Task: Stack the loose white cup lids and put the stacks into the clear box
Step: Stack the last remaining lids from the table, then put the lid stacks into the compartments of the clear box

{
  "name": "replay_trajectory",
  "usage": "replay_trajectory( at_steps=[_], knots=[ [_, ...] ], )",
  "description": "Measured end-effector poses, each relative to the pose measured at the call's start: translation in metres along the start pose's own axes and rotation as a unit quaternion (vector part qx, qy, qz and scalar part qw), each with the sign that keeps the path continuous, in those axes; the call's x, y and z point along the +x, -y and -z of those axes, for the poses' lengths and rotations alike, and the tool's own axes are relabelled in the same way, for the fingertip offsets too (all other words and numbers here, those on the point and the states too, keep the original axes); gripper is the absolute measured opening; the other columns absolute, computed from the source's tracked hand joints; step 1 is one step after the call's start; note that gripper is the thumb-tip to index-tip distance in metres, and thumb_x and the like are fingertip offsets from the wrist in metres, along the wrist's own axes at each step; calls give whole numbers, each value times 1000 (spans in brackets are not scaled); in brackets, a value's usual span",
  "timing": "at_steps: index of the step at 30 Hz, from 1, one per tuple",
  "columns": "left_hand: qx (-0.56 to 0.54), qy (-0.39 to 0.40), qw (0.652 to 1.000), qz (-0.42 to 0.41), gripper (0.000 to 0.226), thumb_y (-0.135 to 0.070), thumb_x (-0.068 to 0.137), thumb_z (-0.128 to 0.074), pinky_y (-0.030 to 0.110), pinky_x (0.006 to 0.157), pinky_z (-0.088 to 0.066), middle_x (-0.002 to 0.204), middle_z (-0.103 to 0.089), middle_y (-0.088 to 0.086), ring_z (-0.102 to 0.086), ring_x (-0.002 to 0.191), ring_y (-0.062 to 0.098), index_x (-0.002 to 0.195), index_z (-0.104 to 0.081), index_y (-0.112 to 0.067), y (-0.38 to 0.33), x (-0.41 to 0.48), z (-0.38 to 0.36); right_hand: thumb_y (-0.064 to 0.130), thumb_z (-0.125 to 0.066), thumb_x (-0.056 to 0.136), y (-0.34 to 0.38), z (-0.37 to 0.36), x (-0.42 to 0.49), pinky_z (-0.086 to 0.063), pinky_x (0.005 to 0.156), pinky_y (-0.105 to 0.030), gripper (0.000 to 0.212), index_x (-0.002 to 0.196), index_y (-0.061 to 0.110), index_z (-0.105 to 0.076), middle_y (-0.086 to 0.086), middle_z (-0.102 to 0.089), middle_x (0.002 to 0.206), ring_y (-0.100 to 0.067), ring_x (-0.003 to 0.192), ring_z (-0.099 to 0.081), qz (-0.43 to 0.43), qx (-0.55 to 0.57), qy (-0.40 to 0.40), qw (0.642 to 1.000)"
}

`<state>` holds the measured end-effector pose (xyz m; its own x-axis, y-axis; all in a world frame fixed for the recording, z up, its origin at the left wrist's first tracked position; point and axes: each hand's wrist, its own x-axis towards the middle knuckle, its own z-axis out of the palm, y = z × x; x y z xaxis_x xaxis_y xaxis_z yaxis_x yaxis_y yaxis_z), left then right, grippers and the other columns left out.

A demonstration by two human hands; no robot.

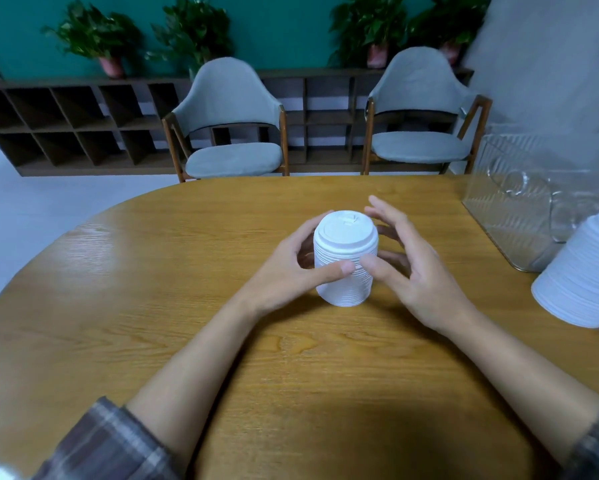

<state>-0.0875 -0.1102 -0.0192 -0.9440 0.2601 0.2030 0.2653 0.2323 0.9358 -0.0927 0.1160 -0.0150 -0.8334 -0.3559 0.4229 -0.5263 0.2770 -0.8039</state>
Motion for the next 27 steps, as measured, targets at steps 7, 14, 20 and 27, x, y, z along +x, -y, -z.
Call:
replay_trajectory(
  at_steps=[7, 14, 20, 27],
  knots=[
    [213, 15, 977, -1, 82, -52, 68, -96, 37, 115, -43, 137, -64, -22, -55, 129, -4, 140, -58, -39, 15, -1, 7, 61, -69, 90, 41, 4, 37, -37, 108, -29, 75, 155, 46, -36, 24, -40, 149, 6, 135, -38, 0, -186, 45, 982],
    [251, 17, 967, -28, 85, -76, 61, -86, 42, 105, -51, 135, -59, -21, -57, 129, 7, 135, -60, -45, 34, 8, -2, 76, -67, 78, 56, -14, 62, -42, 106, -52, 90, 155, 52, -28, 17, -28, 159, -18, 144, -36, -54, -382, 181, 904],
    [235, 11, 972, -27, 75, -66, 59, -91, 41, 100, -53, 125, -64, -19, -62, 117, 5, 124, -65, -39, 33, 9, -1, 66, -74, 77, 51, -13, 54, -47, 85, -41, 79, 144, 45, -38, 9, -46, 124, -22, 112, -52, -58, -389, 164, 905],
    [227, -2, 974, -26, 58, -56, 58, -97, 40, 92, -55, 110, -70, -13, -65, 103, 7, 106, -73, -35, 27, 8, -1, 59, -77, 77, 46, -15, 47, -43, 75, -37, 66, 130, 40, -42, 6, -43, 113, -24, 102, -51, -67, -352, 156, 920]
  ],
)
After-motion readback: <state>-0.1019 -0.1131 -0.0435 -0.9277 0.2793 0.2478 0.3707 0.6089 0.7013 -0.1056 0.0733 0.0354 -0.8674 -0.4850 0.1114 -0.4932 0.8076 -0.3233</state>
